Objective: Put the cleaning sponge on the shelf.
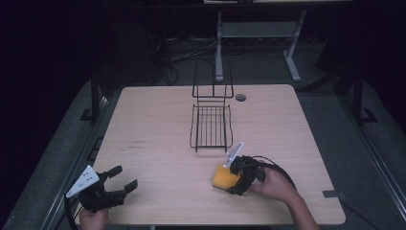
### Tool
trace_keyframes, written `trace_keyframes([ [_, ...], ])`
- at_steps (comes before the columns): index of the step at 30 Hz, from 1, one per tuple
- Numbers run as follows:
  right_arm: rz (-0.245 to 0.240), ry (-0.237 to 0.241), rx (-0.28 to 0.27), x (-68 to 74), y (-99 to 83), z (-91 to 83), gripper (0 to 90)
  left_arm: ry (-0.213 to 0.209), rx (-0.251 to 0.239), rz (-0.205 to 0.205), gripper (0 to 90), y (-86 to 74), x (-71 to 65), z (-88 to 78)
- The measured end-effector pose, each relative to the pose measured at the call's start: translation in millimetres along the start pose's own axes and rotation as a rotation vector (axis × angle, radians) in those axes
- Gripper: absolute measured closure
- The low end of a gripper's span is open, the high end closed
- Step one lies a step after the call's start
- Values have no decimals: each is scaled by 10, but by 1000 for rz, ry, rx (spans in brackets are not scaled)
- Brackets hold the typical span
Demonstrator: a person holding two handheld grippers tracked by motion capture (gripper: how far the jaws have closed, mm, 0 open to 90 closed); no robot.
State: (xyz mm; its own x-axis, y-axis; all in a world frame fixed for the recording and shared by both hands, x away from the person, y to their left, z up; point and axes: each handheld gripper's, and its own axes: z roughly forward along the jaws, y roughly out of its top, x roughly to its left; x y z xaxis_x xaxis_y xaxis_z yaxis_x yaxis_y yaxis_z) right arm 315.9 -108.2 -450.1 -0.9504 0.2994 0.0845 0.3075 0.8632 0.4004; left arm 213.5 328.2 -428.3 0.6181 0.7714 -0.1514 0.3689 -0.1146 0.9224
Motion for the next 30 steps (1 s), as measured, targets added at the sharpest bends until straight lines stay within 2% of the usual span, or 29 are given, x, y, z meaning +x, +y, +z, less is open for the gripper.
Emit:
trace_keyframes([
  [9,-13,-10,3,3,-1,-9,208,-1,-7,-8,140,-3,14,-10],
  [12,-21,-9,-12,-6,6,-47,214,0,-6,-7,140,-6,12,-10],
  [17,-38,-19,-7,0,35,-103,215,2,-1,-5,140,-4,9,-7],
  [30,-59,-4,-26,-44,112,-228,215,6,-5,-1,140,-3,5,-11],
])
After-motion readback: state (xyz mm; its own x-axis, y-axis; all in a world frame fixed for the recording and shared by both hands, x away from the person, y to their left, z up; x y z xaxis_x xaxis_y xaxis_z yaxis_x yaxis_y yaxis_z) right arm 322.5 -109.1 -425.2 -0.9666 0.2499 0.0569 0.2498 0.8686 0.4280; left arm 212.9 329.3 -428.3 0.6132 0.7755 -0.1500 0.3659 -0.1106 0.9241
